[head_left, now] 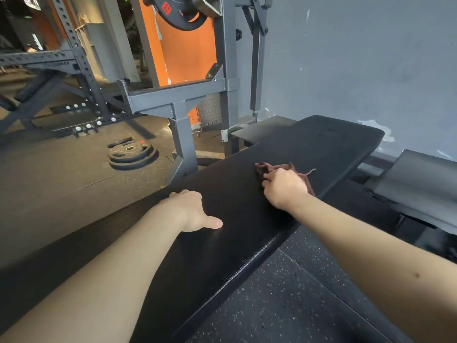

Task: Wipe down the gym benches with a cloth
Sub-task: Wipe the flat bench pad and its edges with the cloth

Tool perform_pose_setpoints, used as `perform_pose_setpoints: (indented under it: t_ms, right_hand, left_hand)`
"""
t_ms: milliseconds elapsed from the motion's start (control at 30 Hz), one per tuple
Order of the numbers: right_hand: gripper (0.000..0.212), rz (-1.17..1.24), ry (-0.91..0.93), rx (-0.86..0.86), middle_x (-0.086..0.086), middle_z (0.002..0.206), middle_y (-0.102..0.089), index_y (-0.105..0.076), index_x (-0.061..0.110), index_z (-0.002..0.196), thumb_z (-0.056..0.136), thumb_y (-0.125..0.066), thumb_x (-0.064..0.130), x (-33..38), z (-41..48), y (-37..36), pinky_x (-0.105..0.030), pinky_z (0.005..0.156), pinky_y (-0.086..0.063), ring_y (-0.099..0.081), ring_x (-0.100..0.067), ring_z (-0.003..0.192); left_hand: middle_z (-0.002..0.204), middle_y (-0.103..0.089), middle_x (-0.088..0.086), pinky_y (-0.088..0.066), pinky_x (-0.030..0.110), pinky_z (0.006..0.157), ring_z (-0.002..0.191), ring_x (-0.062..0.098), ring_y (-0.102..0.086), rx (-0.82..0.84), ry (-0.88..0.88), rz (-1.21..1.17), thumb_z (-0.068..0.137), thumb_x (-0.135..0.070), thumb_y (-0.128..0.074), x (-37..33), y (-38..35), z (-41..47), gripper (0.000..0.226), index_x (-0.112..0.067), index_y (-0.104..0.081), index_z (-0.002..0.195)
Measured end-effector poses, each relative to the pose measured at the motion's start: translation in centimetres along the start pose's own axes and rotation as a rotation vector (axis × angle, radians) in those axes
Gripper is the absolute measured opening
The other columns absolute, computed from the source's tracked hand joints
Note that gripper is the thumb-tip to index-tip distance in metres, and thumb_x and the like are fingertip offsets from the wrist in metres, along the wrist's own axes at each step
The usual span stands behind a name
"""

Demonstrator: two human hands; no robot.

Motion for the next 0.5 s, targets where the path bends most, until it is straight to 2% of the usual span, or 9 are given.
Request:
perform_pose_setpoints:
  t_ms: [67, 167, 233, 300, 367, 433, 500]
  right_hand:
    - [0.033, 0.027, 0.066, 0.036, -0.002, 0.137, -0.062, -0.069, 0.024, 0.125, 0.103, -0.046, 0.031, 2.0, -2.5, -0.9, -0.034, 0.099, -0.042, -0.054, -0.027, 0.127]
    - [0.041, 0.166, 0.198, 0.074, 0.003, 0.159, -0.041, -0.056, 0.027, 0.145, 0.107, -0.044, 0.034, 4.1, -7.0, -2.0, -0.028, 0.119, -0.023, -0.028, -0.017, 0.151]
    - [0.042, 0.199, 0.271, 0.081, 0.008, 0.162, -0.036, -0.054, 0.032, 0.146, 0.106, -0.045, 0.036, 4.1, -8.5, -2.4, -0.027, 0.122, -0.017, -0.02, -0.01, 0.154]
    - [0.039, 0.218, 0.281, 0.068, 0.009, 0.159, -0.04, -0.058, 0.034, 0.142, 0.104, -0.049, 0.037, 3.1, -8.0, -2.4, -0.028, 0.123, -0.021, -0.024, -0.009, 0.152]
    - [0.036, 0.192, 0.248, 0.044, 0.006, 0.154, -0.048, -0.064, 0.034, 0.136, 0.101, -0.052, 0.036, 1.5, -6.3, -2.0, -0.032, 0.121, -0.029, -0.035, -0.015, 0.148]
    - [0.034, 0.145, 0.155, 0.007, 0.003, 0.145, -0.058, -0.068, 0.034, 0.131, 0.099, -0.053, 0.036, -0.8, -4.4, -1.3, -0.036, 0.113, -0.041, -0.052, -0.024, 0.136]
    - [0.032, 0.135, 0.025, -0.036, 0.002, 0.133, -0.067, -0.071, 0.034, 0.124, 0.098, -0.053, 0.035, -3.3, -3.0, -0.4, -0.033, 0.101, -0.046, -0.061, -0.028, 0.121]
  left_hand:
    - [0.162, -0.035, 0.005, -0.043, 0.047, 0.113, 0.146, 0.033, -0.038, 0.013, 0.006, 0.014, 0.083, -0.071, -0.067, -0.2, -0.1, 0.2, 0.093, -0.021, -0.037, 0.155]
    - [0.159, -0.04, 0.008, -0.044, 0.045, 0.111, 0.142, 0.032, -0.043, 0.032, 0.029, 0.045, 0.084, -0.067, -0.068, -0.7, 0.2, 0.1, 0.088, -0.018, -0.042, 0.152]
    - [0.153, -0.047, 0.008, -0.048, 0.044, 0.108, 0.135, 0.031, -0.05, 0.015, 0.001, 0.065, 0.087, -0.059, -0.07, -1.8, 0.4, 0.0, 0.077, -0.017, -0.048, 0.148]
    - [0.15, -0.049, 0.006, -0.049, 0.042, 0.105, 0.132, 0.029, -0.052, 0.032, -0.043, 0.063, 0.086, -0.06, -0.07, -3.1, 0.2, -0.3, 0.078, -0.018, -0.049, 0.147]
    - [0.155, -0.044, 0.004, -0.047, 0.042, 0.107, 0.135, 0.029, -0.05, 0.1, -0.059, 0.066, 0.079, -0.075, -0.066, -3.9, -0.4, -0.8, 0.094, -0.019, -0.043, 0.152]
    - [0.162, -0.034, 0.003, -0.044, 0.044, 0.112, 0.142, 0.03, -0.044, 0.126, -0.067, 0.081, 0.075, -0.08, -0.066, -4.2, -0.9, -1.1, 0.105, -0.02, -0.036, 0.156]
    - [0.164, -0.03, 0.002, -0.043, 0.045, 0.113, 0.145, 0.032, -0.04, 0.11, -0.075, 0.084, 0.075, -0.079, -0.067, -4.3, -1.1, -1.1, 0.105, -0.022, -0.034, 0.157]
Point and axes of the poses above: each hand's wrist, its own z-axis towards the middle knuckle, its own y-axis out of the back of the hand, x = y × z, the point moved 7 cm from there along z, towards the middle knuckle
